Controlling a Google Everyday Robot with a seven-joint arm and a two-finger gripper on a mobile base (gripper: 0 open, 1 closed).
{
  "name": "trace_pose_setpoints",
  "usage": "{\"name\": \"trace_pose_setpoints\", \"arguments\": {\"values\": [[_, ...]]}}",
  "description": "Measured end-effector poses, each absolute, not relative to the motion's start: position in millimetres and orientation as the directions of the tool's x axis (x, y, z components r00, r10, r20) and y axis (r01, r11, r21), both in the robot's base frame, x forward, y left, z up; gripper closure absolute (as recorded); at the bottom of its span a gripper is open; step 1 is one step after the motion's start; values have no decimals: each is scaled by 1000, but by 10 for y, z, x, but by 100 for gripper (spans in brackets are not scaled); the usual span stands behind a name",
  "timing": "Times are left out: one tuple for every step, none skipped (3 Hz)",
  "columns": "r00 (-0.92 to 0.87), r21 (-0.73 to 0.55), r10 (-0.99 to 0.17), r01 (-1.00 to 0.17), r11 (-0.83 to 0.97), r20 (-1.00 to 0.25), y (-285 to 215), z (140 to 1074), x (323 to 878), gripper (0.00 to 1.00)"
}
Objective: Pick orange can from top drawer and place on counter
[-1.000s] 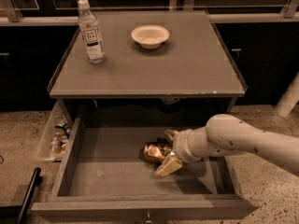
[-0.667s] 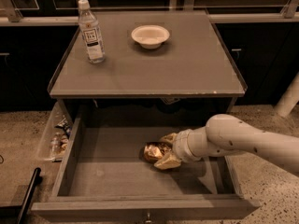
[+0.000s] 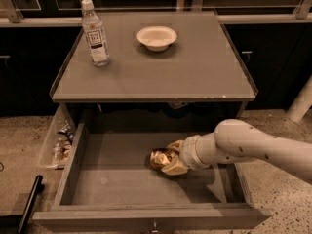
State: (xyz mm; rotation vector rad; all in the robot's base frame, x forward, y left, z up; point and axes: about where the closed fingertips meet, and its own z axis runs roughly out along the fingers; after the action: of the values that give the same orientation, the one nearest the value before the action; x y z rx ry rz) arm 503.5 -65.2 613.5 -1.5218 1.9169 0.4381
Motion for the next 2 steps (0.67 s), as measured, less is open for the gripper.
{"name": "trace_pose_setpoints", "arguments": {"values": [[-130, -117, -739, -955, 273, -661, -708, 6209, 4986, 100], [-110, -126, -735, -958, 258, -669, -806, 6565, 4881, 100]]}}
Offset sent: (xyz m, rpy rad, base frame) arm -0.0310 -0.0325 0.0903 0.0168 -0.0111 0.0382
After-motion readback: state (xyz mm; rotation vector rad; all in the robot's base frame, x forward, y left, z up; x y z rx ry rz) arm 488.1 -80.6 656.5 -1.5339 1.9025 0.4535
